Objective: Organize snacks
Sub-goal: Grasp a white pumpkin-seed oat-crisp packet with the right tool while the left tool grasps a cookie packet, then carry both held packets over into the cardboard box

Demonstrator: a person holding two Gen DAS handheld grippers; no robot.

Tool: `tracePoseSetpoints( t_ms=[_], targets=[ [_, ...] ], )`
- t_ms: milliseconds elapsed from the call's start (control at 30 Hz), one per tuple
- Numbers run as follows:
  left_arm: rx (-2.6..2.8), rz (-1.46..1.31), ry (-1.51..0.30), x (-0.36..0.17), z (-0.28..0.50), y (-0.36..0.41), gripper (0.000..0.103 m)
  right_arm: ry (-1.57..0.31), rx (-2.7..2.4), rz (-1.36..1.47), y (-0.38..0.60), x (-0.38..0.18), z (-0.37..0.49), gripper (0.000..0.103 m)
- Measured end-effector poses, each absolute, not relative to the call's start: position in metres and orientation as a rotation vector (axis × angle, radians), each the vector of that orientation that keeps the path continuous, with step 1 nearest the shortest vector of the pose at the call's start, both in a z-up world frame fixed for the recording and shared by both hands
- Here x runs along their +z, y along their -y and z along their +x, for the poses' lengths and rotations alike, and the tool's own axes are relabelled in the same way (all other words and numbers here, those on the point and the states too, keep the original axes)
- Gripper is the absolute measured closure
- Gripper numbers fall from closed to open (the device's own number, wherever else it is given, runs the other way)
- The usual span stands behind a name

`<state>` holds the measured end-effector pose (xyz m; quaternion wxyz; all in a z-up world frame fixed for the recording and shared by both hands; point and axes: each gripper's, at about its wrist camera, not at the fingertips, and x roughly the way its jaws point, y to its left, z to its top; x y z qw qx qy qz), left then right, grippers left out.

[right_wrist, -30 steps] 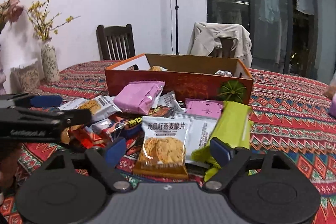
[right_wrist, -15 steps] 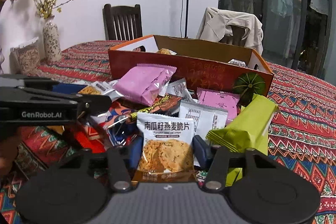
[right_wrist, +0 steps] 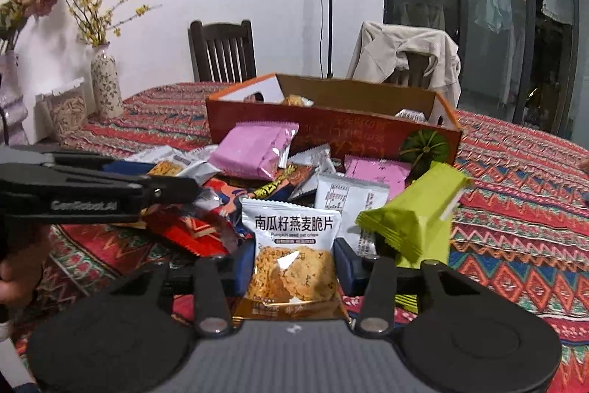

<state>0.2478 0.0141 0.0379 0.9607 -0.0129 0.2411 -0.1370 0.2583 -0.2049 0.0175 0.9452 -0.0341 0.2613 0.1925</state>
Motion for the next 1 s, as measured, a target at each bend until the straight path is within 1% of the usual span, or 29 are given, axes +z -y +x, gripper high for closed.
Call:
tracePoseSetpoints(
  t_ms=[267,467,567,767,1000],
  targets=[
    [-0.248,-0.047,-0.449,0.055,0.216,-0.022,0.061,-0.481,0.367,-0.037,0.23,0.037,0.229,0.059],
    [-0.236,-0.051,-0.437,0.063,0.215,-0.024,0.061,-0.467,0.355,-0.025,0.239,0.041,0.226,0.059],
    [-0.249,-0.03,-0.397,0.079,0.22,-0.026,0.061,-0.455,0.376,0.018,0.247,0.051,0.23,0.059],
    [-0.318,0.001,-0.311,0.132,0.24,-0.032,0.061,-0.386,0.401,-0.012,0.266,0.1,0.254,0.059],
    [-0.347,0.009,-0.324,0.18,0.3,-0.03,0.061,-0.365,0.486,-0.018,0.276,0.165,0.314,0.059]
  ],
)
